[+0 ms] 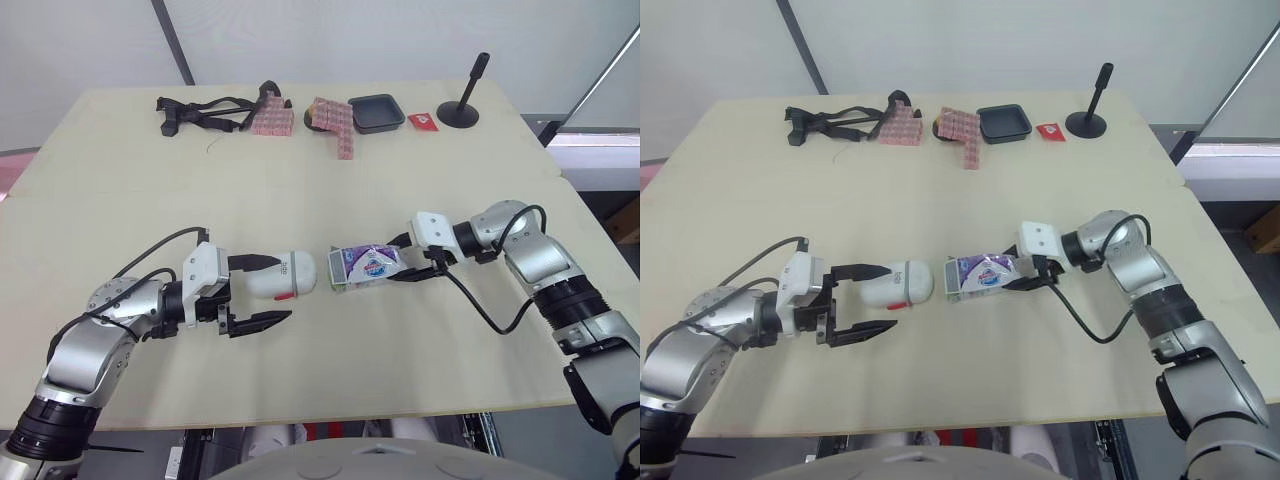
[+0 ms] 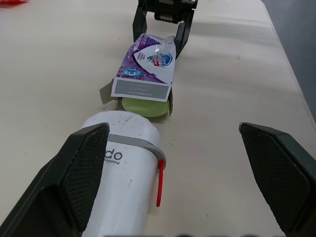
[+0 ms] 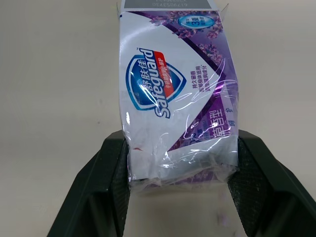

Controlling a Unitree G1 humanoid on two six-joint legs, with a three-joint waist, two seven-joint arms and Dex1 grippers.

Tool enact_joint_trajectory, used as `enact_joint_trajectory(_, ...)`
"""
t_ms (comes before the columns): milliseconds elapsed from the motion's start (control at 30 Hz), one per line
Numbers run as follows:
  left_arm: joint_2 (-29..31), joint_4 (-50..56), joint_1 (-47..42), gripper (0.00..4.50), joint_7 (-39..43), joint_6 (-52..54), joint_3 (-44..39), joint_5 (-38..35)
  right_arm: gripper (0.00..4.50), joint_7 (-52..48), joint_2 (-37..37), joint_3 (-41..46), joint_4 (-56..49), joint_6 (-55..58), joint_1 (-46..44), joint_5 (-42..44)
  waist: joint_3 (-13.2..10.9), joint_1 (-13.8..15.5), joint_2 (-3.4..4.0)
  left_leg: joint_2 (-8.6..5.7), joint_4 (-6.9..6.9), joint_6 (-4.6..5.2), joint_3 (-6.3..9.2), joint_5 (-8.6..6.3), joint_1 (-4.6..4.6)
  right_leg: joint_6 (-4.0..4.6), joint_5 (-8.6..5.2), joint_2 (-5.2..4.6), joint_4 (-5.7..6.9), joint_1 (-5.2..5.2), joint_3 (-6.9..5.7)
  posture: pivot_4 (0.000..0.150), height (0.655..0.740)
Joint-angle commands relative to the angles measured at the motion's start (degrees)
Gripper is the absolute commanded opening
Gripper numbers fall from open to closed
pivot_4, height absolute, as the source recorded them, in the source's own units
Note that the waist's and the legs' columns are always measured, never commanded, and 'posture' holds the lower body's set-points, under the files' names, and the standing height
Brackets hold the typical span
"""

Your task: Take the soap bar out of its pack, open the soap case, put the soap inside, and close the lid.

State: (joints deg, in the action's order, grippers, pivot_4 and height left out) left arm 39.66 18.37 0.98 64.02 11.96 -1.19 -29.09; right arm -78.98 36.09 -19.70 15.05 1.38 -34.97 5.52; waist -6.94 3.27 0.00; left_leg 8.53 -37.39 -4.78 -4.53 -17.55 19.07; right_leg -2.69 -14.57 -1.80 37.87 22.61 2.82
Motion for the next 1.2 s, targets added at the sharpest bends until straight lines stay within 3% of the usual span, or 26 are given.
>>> enact_joint_trajectory(33, 0.2, 1.0, 0.1, 4.50, -0.1, -0.4, -0.8, -0.3, 2.70, -0.6, 1.8, 2.0, -2.8, 0.4, -0.1, 0.7, 0.0, 0.0, 0.00, 0.00, 0.00, 0.00, 0.00, 0.00, 0.00, 0.00, 0.00, 0.00, 0.00, 0.00, 0.00, 0.150, 0.7400)
enact_joint_trajectory(467, 0.3, 0.7, -0.1, 4.50, 0.1, -0.2, -0.5, -0.2, 2.70, -4.8, 10.7, 1.2, -15.2, 13.5, -4.4, 0.2, 0.0, 0.2, 0.01, 0.03, 0.00, 0.00, 0.00, 0.00, 0.01, -0.01, 0.00, 0.06, -0.03, 0.00, 0.07, 0.150, 0.7400)
enact_joint_trajectory(867, 0.3, 0.4, -0.8, 4.50, 0.5, -0.1, 0.0, 0.0, 2.70, -6.3, 14.1, 0.2, -18.1, 14.1, -7.2, -3.5, 0.0, 0.7, 0.01, 0.05, 0.00, -0.01, -0.03, 0.00, 0.01, -0.01, 0.00, 0.10, -0.02, 0.00, 0.17, 0.150, 0.7400)
enact_joint_trajectory(1200, 0.5, 0.1, -0.9, 4.50, 0.7, -0.3, 0.0, 0.2, 2.70, -7.7, 19.1, 5.0, -17.7, 13.1, -3.4, -1.2, 0.0, 1.3, 0.01, 0.05, 0.00, -0.01, -0.04, 0.00, 0.01, -0.01, 0.00, 0.15, -0.03, 0.00, 0.35, 0.150, 0.7400)
